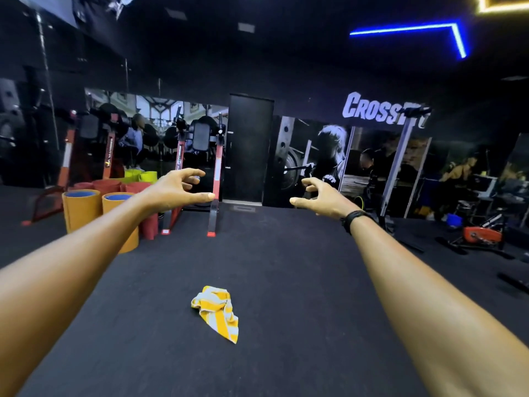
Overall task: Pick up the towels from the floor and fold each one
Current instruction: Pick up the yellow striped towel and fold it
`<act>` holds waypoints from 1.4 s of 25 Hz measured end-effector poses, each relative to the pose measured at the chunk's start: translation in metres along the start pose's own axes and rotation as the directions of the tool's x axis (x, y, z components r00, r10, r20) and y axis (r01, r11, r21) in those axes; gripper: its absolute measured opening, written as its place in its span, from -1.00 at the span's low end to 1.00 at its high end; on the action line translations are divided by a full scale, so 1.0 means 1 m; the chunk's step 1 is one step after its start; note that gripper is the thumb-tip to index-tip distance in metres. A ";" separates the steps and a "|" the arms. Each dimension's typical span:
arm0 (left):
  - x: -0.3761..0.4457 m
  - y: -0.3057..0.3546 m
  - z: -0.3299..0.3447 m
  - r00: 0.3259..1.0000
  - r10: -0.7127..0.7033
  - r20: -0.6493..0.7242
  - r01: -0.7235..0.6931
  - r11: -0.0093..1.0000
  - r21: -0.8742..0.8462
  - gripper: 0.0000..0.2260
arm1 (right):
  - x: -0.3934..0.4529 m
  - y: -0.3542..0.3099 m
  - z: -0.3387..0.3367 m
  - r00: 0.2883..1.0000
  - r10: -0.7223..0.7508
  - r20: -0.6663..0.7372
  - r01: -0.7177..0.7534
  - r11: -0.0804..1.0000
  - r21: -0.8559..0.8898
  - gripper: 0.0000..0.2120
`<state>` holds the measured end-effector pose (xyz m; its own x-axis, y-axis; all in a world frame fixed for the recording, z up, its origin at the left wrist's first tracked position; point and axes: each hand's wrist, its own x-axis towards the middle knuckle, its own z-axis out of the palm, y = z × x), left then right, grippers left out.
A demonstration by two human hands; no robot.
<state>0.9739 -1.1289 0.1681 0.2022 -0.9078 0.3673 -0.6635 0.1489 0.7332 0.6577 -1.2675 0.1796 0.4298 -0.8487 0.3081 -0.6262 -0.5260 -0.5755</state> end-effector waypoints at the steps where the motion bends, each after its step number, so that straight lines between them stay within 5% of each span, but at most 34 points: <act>1: 0.011 -0.004 0.007 1.000 -0.009 0.001 0.009 1.000 0.007 -0.40 | 0.012 0.008 0.001 1.000 -0.004 0.007 0.003 1.000 0.002 -0.24; 9: 0.141 -0.072 0.047 0.999 -0.040 0.004 0.040 0.998 0.038 -0.36 | 0.130 0.069 0.040 0.999 0.000 0.046 0.000 1.000 0.002 -0.21; 23: 0.478 -0.196 0.054 0.999 -0.036 0.018 0.035 0.998 0.045 -0.41 | 0.482 0.117 0.103 1.000 0.008 0.029 -0.009 1.000 0.025 -0.24; 29: 0.587 -0.283 0.093 0.994 -0.107 0.032 0.103 0.991 0.086 -0.27 | 0.613 0.190 0.166 0.995 0.009 0.102 -0.009 1.000 0.001 -0.26; 35: 0.694 -0.402 0.158 0.949 -0.315 0.028 0.311 0.945 0.098 -0.34 | 0.760 0.307 0.265 0.962 0.074 0.264 -0.077 0.997 0.001 -0.22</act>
<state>1.2672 -1.8810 0.0372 0.3807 -0.9191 0.1014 -0.6352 -0.1802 0.7510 0.9645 -2.0591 0.0365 0.5391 -0.8405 0.0535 -0.6565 -0.4592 -0.5984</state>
